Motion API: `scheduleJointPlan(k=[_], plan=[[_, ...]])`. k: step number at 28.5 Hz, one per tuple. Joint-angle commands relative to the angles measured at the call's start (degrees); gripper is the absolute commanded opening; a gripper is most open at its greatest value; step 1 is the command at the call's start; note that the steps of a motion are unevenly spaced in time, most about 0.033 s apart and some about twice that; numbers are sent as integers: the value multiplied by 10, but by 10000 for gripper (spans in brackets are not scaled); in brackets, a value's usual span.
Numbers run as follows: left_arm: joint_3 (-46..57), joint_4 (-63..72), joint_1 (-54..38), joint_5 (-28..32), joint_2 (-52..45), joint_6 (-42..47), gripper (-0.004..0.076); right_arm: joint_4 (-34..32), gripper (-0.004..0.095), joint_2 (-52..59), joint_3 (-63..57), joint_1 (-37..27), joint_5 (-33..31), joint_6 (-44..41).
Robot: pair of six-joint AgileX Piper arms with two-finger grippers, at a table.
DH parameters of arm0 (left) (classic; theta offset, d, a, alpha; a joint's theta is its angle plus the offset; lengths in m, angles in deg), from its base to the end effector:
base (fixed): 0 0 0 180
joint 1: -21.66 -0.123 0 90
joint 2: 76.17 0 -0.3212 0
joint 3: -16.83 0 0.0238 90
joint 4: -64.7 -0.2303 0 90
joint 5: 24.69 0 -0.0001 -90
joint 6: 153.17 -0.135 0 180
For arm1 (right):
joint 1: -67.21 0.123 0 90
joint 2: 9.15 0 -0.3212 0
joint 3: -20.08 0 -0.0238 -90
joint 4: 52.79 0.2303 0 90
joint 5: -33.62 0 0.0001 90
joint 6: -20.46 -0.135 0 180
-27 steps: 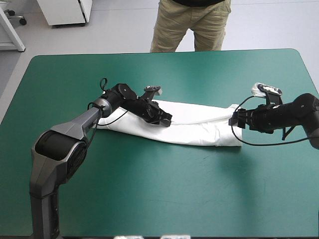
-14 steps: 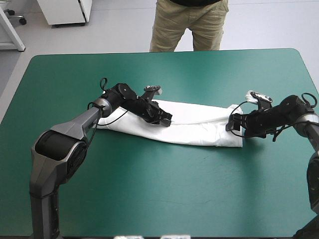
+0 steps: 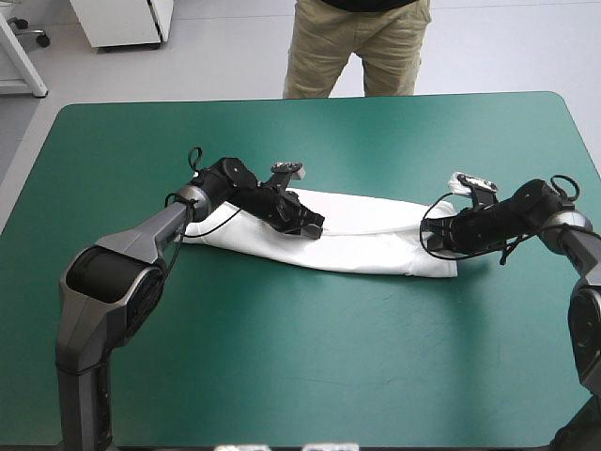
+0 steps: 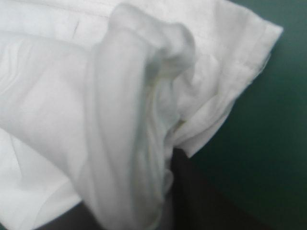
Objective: Fold the cloth
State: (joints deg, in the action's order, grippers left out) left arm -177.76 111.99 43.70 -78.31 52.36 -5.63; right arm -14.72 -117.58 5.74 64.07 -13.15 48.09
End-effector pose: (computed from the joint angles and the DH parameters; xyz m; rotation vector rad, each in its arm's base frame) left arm 0.3996 -0.2480 0.2027 0.6909 2.6198 -0.9770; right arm 0.3466 0.0418 0.2079 -0.0099 2.7634 0.6458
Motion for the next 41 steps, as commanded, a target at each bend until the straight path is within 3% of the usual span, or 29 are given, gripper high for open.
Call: scheduleJointPlan(k=[1, 13, 20, 26, 34, 36, 38, 41], plan=[[-12, 7, 3, -7, -25, 4, -9, -15, -9, 10, 1, 5, -6, 4], [-14, 8, 2, 15, -25, 12, -9, 39, -13, 116, 26, 14, -11, 31], [-16, 6, -8, 42, -61, 12, -9, 43, -13, 118, 117, 78, -47, 4], [-62, -71, -68, -14, -153, 43, -9, 43, -13, 83, 210, 163, -48, -43], [-174, -251, -192, -192, -299, 113, -9, 43, -13, -22, 416, 281, -54, -107], [-186, -278, -209, -202, -330, 131, -9, 37, -13, -54, 480, 307, -62, -123], [-187, -293, -219, -200, -361, 136, -9, 18, -12, -98, 554, 336, -75, -146], [-187, -293, -222, -202, -410, 136, -9, -74, -12, -219, 730, 391, -118, -226]])
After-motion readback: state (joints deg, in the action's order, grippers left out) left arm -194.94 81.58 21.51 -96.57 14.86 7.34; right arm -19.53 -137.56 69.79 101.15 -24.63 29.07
